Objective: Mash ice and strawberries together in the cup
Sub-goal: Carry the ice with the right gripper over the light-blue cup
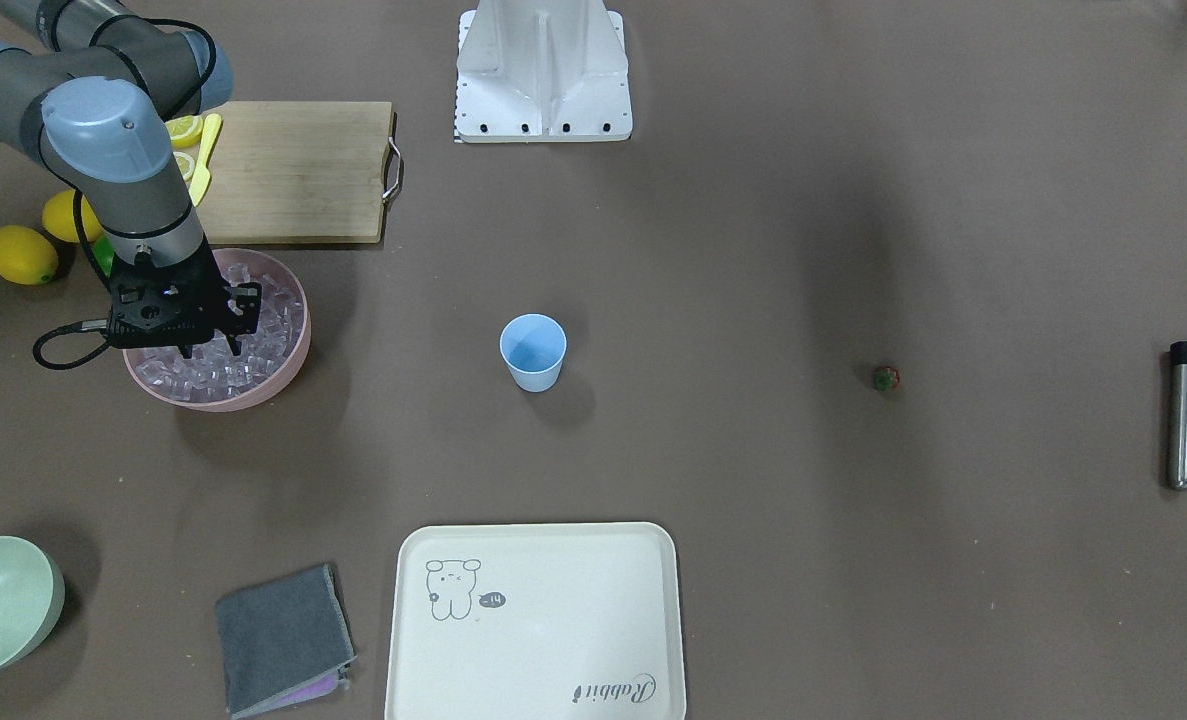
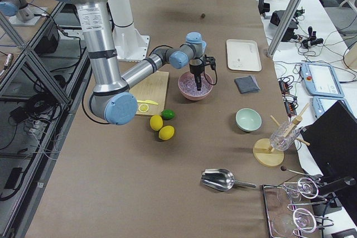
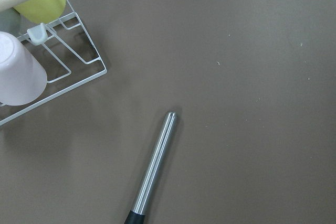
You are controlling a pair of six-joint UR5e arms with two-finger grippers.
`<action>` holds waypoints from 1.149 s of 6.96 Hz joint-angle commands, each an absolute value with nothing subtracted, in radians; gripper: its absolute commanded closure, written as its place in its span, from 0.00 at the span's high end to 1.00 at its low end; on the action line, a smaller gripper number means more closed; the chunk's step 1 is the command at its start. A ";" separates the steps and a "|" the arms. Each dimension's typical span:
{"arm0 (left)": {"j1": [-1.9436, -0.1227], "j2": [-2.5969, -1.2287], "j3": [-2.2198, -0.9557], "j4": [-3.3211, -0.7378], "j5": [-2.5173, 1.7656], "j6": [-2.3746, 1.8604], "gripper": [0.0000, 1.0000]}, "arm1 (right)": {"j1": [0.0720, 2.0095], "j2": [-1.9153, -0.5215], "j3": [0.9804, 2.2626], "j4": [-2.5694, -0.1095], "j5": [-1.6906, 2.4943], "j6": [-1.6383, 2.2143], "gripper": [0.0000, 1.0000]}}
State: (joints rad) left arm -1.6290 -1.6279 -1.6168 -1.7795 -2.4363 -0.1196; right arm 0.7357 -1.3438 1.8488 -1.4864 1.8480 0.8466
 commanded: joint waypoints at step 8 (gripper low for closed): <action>-1.647 -1.626 -1.640 -1.776 -2.437 -0.120 0.98 | 0.747 -1.171 1.930 -1.668 1.879 0.900 0.11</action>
State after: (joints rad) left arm -1.6463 -1.6261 -1.6348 -1.7769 -2.4375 -0.1196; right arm 0.7650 -1.2512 1.9272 -1.5904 1.8757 0.8694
